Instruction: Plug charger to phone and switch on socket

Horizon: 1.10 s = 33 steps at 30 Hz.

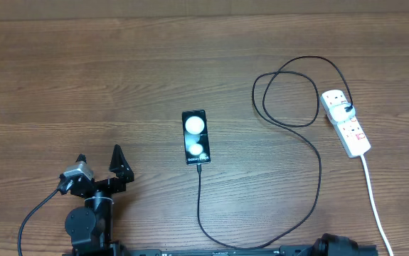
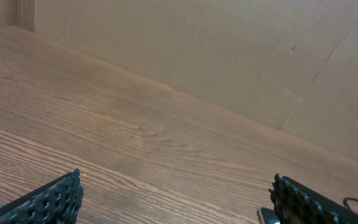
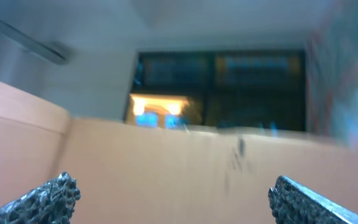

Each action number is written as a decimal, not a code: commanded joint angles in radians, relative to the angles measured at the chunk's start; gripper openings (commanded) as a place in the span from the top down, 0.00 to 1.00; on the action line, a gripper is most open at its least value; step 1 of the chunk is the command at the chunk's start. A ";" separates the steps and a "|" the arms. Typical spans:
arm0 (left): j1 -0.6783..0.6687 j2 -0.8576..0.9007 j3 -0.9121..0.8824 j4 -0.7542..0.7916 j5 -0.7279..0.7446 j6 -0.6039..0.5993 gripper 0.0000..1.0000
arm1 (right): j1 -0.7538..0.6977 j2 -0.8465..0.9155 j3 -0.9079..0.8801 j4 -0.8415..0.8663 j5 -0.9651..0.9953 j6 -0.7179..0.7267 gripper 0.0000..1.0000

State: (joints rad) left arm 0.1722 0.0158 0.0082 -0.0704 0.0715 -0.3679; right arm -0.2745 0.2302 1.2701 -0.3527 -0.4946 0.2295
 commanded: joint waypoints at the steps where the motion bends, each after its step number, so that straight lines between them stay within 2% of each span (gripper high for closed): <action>1: 0.004 -0.007 -0.003 -0.003 -0.001 -0.006 0.00 | -0.003 0.036 -0.141 0.034 0.064 0.007 0.00; 6: 0.004 -0.007 -0.003 -0.002 -0.001 -0.006 0.00 | -0.003 0.078 -0.359 0.078 0.064 0.042 0.00; 12: 0.004 -0.007 -0.003 -0.002 -0.001 -0.006 0.00 | -0.002 0.117 -0.526 -0.119 -0.064 0.227 0.00; 15: 0.004 -0.007 -0.003 -0.003 -0.001 -0.006 0.01 | 0.011 0.133 -0.583 -0.124 0.083 0.212 0.00; 21: 0.004 -0.007 -0.003 -0.002 -0.001 -0.006 0.00 | 0.024 0.182 -0.630 -0.029 0.142 0.219 0.00; 27: 0.004 -0.007 -0.003 -0.003 -0.001 -0.006 0.00 | 0.025 0.253 -0.630 -0.012 0.178 0.215 0.00; 33: 0.004 -0.007 -0.003 -0.002 -0.001 -0.006 0.00 | 0.130 0.261 -0.632 0.009 0.325 0.215 0.00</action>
State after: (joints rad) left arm 0.1722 0.0158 0.0082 -0.0704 0.0715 -0.3679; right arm -0.1951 0.4988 0.6449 -0.3668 -0.2722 0.4438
